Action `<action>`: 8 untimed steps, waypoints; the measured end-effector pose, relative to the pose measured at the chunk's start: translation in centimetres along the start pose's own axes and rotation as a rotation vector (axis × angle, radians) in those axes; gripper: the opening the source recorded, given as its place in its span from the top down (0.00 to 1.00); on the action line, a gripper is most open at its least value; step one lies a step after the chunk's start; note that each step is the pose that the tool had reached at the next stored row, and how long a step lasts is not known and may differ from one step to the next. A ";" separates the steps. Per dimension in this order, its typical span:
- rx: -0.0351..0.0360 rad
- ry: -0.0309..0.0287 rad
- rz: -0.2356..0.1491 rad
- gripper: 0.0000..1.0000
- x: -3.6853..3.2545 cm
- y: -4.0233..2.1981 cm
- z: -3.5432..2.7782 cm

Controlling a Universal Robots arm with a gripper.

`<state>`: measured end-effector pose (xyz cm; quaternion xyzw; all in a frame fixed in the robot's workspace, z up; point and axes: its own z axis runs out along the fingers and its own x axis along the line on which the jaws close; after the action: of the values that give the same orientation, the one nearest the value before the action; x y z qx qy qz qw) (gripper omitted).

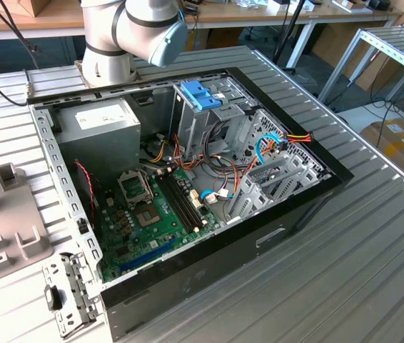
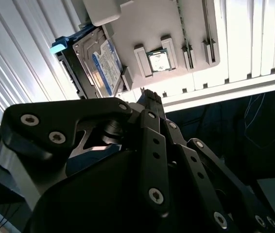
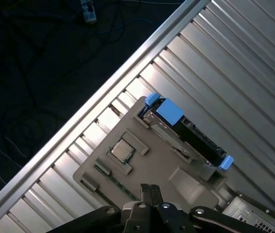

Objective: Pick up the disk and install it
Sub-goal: 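Pick up the disk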

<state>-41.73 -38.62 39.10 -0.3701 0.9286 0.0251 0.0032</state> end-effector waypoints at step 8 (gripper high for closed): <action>-0.0011 0.0019 -0.043 0.89 0.00 0.00 0.00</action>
<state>-41.73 -38.62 39.10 -0.3901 0.9204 0.0252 0.0026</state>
